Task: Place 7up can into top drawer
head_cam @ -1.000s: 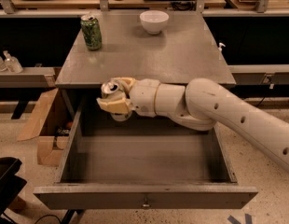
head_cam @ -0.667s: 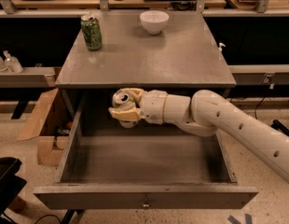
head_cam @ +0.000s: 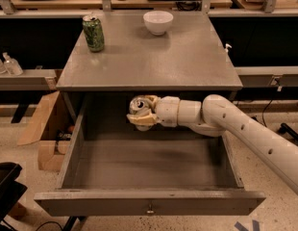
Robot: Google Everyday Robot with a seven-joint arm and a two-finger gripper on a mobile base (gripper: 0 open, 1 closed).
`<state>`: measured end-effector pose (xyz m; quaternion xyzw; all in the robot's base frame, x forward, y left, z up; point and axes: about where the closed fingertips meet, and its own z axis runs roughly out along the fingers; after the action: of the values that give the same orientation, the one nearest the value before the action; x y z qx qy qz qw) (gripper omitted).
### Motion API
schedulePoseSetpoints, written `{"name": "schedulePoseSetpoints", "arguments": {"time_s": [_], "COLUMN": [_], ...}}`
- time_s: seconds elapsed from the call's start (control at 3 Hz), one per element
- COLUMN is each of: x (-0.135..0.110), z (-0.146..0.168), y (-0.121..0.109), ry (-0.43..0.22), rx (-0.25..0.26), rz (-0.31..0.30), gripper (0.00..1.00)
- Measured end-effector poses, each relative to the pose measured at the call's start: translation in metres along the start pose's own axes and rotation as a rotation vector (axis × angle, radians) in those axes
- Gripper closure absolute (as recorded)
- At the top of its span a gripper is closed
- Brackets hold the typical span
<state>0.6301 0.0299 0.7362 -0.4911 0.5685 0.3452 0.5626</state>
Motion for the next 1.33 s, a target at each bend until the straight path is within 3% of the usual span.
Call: {"name": "schedulePoseSetpoints", "arguments": {"time_s": [0.33, 0.67, 1.0, 1.33], "x": [0.021, 0.046, 0.062, 0.065], "z": [0.008, 0.027, 0.046, 0.051], "y": [0.019, 0.048, 0.069, 0.075], "ry": [-0.014, -0.048, -0.079, -0.087], "rx": [0.011, -0.007, -0.038, -0.048], "rz": [0.055, 0.114, 0.133, 0.138], "gripper": [1.00, 1.00, 1.00, 0.84]}}
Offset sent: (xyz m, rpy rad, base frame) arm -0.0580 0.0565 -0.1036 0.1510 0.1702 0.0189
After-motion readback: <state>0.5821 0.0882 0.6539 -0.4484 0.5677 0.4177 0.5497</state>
